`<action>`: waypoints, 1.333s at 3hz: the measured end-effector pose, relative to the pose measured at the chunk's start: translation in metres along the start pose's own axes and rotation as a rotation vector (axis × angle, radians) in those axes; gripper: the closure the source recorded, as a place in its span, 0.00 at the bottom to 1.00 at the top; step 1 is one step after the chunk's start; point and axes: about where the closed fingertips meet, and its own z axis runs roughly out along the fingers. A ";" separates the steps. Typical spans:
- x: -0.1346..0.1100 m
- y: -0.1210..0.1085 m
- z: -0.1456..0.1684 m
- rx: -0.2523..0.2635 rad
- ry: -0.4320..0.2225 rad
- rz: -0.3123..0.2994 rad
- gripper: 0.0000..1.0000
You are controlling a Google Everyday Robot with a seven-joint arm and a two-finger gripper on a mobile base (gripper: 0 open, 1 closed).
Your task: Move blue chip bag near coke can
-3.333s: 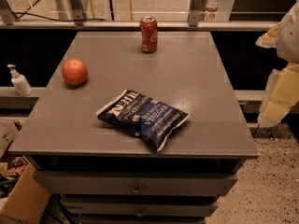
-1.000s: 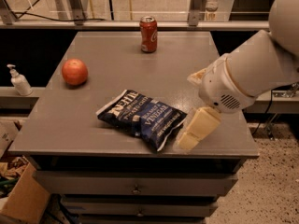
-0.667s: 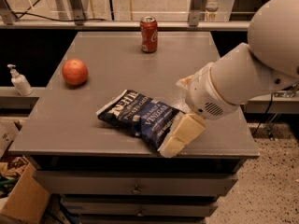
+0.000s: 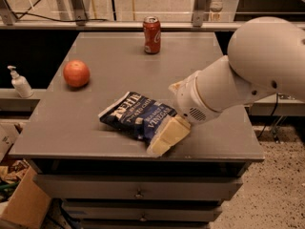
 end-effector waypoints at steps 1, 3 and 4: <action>-0.001 -0.003 0.020 0.001 -0.011 0.012 0.00; 0.000 -0.006 0.039 0.012 -0.018 0.016 0.40; 0.000 -0.017 0.028 0.032 -0.020 0.027 0.63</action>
Offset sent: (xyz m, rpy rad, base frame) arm 0.0210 0.0250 -0.0371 0.0302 -0.0050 -0.0209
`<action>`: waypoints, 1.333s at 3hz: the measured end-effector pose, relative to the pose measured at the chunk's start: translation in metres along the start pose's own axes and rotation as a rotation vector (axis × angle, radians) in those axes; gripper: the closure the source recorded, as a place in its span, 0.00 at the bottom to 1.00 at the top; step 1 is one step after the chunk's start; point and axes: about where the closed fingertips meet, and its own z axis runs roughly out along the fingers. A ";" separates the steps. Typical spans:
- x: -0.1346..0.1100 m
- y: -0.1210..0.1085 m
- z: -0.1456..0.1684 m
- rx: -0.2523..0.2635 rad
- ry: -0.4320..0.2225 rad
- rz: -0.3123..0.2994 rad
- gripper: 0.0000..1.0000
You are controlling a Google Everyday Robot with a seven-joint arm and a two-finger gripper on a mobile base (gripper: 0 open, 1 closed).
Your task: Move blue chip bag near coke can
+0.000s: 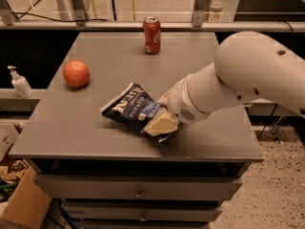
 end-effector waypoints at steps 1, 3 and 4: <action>-0.001 -0.021 -0.022 0.032 0.003 0.024 0.86; -0.010 -0.063 -0.069 0.106 -0.009 0.052 1.00; 0.001 -0.074 -0.072 0.156 0.024 0.039 1.00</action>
Offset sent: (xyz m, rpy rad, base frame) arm 0.0706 -0.0980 0.1014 0.0005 -0.0692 -0.1860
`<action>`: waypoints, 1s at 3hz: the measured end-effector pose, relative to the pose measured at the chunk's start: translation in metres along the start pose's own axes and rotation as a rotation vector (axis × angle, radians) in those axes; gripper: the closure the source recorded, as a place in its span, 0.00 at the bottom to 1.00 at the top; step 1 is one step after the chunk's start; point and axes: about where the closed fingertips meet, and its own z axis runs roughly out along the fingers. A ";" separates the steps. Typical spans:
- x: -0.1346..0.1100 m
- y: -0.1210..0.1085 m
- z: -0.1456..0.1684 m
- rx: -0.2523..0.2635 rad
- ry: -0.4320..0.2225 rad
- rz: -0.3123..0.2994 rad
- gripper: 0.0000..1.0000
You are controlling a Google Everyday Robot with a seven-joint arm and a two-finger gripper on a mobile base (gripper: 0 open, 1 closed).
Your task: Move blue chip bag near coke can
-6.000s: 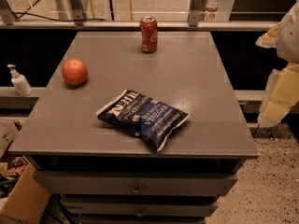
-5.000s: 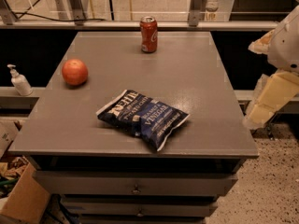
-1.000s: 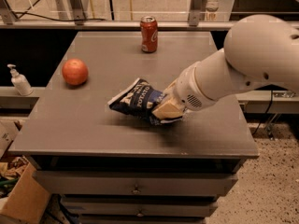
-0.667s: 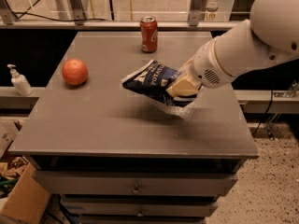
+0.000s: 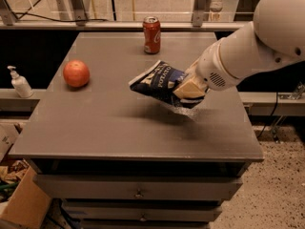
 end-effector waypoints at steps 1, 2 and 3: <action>0.014 -0.034 0.001 0.100 0.020 -0.018 1.00; 0.023 -0.075 0.002 0.199 0.032 -0.042 1.00; 0.023 -0.113 0.016 0.252 0.031 -0.076 1.00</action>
Offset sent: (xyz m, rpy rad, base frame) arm 0.1056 -0.0861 0.0017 -0.1525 -0.2544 -0.1609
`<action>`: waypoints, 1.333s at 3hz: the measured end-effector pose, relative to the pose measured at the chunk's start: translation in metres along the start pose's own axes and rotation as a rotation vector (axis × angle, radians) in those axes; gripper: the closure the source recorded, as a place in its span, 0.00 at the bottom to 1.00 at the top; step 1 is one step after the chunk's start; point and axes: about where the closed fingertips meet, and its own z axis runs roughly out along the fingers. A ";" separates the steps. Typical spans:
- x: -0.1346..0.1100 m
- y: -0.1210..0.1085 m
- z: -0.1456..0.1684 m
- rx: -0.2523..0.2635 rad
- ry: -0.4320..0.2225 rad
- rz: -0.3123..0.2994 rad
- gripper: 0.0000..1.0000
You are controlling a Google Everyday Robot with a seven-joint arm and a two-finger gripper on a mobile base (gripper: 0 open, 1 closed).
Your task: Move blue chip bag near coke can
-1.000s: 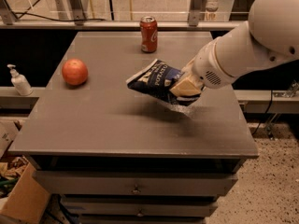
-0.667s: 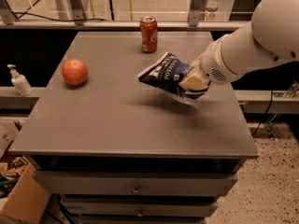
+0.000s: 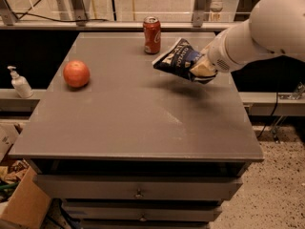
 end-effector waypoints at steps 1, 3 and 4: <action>-0.003 -0.021 0.031 0.019 0.009 -0.037 1.00; -0.012 -0.063 0.089 0.056 0.051 -0.083 1.00; -0.020 -0.075 0.111 0.066 0.053 -0.095 1.00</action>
Offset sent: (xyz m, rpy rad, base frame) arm 0.1206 0.0053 -0.0378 -0.1229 -0.0493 -0.0010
